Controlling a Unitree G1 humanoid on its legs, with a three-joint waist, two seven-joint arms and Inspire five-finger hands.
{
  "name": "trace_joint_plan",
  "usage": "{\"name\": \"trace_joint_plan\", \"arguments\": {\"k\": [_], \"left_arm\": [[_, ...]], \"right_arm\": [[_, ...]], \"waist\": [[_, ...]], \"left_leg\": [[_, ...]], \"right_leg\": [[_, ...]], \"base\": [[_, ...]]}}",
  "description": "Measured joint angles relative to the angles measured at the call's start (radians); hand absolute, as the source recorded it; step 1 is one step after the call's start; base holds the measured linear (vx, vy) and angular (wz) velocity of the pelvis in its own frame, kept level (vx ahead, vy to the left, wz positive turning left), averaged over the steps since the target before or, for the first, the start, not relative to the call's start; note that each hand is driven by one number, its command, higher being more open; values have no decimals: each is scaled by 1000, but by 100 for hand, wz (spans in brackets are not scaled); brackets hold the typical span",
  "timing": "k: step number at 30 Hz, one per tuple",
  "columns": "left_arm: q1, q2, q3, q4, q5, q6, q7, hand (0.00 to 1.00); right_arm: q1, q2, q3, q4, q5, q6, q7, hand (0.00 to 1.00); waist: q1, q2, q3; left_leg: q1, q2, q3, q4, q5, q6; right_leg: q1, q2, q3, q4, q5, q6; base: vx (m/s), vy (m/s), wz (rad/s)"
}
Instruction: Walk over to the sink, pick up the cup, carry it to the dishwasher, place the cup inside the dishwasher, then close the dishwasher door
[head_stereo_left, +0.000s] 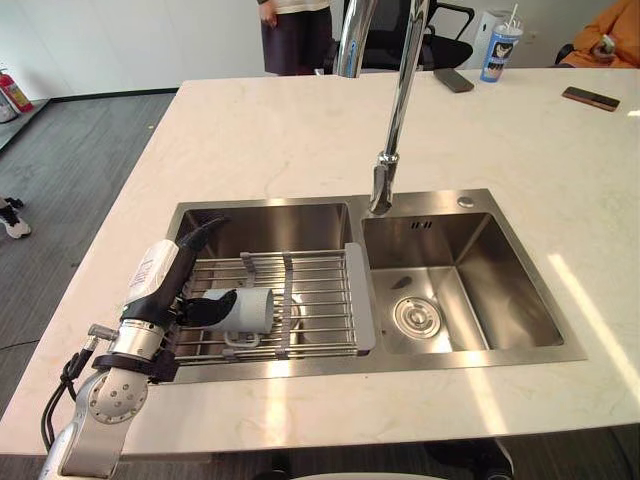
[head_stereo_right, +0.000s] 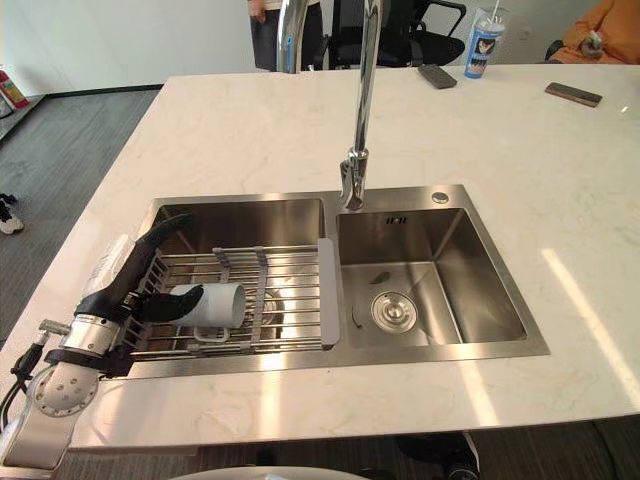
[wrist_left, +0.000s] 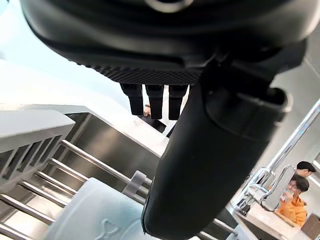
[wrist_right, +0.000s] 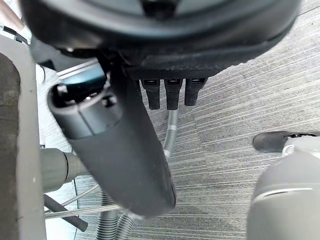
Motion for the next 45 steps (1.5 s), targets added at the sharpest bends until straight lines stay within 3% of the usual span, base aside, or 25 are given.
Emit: {"name": "trace_joint_plan", "arguments": {"k": [6,20,28,36,43,44,45], "left_arm": [[7,50,-2,3,0,-17,-18,90],[61,51,9,30,-68,-24,-20,90],[89,51,9,18,-80,-24,-80,90],[78,108,-73,27,20,-24,-129,90],[-19,152,-145,89,88,-22,-142,90],[-52,158,-172,109,107,-20,-144,30],[-62,160,-178,115,114,-19,-146,30]], "right_arm": [[0,-1,18,2,-13,0,7,90],[19,-7,18,8,-53,3,6,90],[7,-10,20,8,-78,4,6,90],[3,-21,49,8,-87,10,9,90],[-5,-24,60,8,-87,15,11,90],[-6,-24,62,8,-87,15,13,90],[-8,-24,63,8,-87,16,14,90]], "waist": [[5,-1,-5],[8,2,-25],[6,2,-25],[-2,1,-24],[-21,1,-22],[-23,1,-20],[-24,0,-19]], "left_leg": [[10,-8,9,-14,5,5],[33,-11,8,-67,38,6],[33,-11,2,-68,38,6],[33,-11,1,-68,38,6],[33,-11,5,-68,37,6],[32,-11,8,-69,37,6],[32,-11,9,-69,37,6]], "right_leg": [[7,-7,6,-16,13,2],[13,-5,3,-37,22,6],[17,-4,-1,-41,22,7],[17,-4,-1,-43,22,7],[16,-4,3,-44,24,7],[15,-4,5,-46,26,8],[15,-4,6,-47,26,8]], "base": [[-11,26,-4],[-18,0,0],[0,0,0],[0,0,0],[0,0,-1],[0,0,-5],[0,0,-5]]}}
